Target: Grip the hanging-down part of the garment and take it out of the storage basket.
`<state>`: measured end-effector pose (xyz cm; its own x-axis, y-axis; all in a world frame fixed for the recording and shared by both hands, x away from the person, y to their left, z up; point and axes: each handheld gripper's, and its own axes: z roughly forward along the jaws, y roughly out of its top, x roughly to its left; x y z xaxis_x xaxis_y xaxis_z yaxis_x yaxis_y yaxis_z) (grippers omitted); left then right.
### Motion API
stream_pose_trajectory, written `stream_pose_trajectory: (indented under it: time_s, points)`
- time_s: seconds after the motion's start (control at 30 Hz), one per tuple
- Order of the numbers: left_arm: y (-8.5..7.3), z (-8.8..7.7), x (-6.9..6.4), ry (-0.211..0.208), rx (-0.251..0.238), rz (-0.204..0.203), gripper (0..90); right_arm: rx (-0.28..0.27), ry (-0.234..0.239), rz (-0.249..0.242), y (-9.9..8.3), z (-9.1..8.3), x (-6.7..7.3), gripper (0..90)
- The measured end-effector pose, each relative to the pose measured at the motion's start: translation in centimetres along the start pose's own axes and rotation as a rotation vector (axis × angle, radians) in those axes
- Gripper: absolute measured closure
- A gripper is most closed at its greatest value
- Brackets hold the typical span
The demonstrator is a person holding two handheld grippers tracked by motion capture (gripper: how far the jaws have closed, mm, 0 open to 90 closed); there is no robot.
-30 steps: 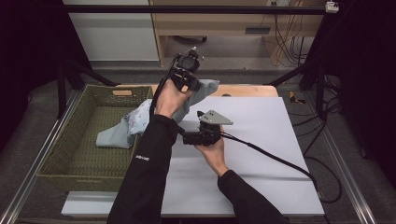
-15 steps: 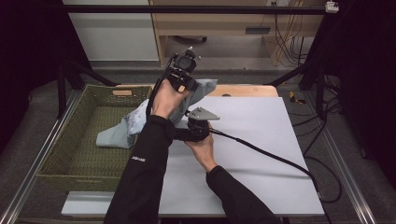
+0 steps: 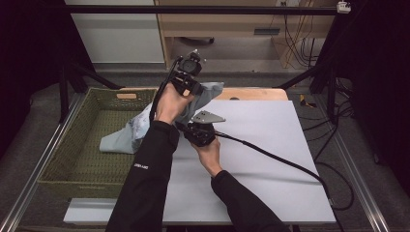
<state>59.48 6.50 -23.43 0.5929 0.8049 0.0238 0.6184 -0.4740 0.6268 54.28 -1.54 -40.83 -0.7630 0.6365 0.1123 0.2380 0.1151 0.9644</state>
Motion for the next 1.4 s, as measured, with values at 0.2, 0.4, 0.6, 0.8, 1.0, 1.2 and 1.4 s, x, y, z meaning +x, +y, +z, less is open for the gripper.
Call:
stream_pose_trajectory:
  time_s: [0.2, 0.4, 0.6, 0.8, 1.0, 1.2, 1.4]
  points:
    - [0.1, 0.1, -0.3, 0.003, -0.001, 0.008, 84.4, -0.006, -0.013, -0.032, 0.1, -0.9, 0.3, 87.5]
    - [0.1, -0.1, -0.3, 0.008, -0.011, 0.006, 84.3, -0.010, -0.019, -0.035, 0.4, -2.6, -0.2, 87.8]
    - [0.0, -0.3, -0.2, 0.014, 0.002, 0.007, 84.3, -0.027, -0.030, -0.081, 0.8, -5.1, -0.3, 87.9]
    - [-0.1, -0.4, -0.2, 0.014, -0.008, 0.005, 84.3, -0.039, -0.029, -0.092, 1.0, -6.6, -0.4, 87.9]
    - [-0.2, -0.5, -0.4, 0.013, -0.007, 0.010, 84.4, -0.054, -0.038, -0.098, 1.5, -8.5, -0.2, 87.9]
    - [-0.1, -0.5, -0.8, 0.007, -0.003, 0.017, 84.3, -0.065, -0.051, -0.115, 1.9, -10.5, -0.6, 87.9]
    - [-0.1, -0.5, -1.4, 0.002, 0.003, 0.031, 84.3, -0.077, -0.075, -0.123, 2.4, -12.6, -1.3, 88.0]
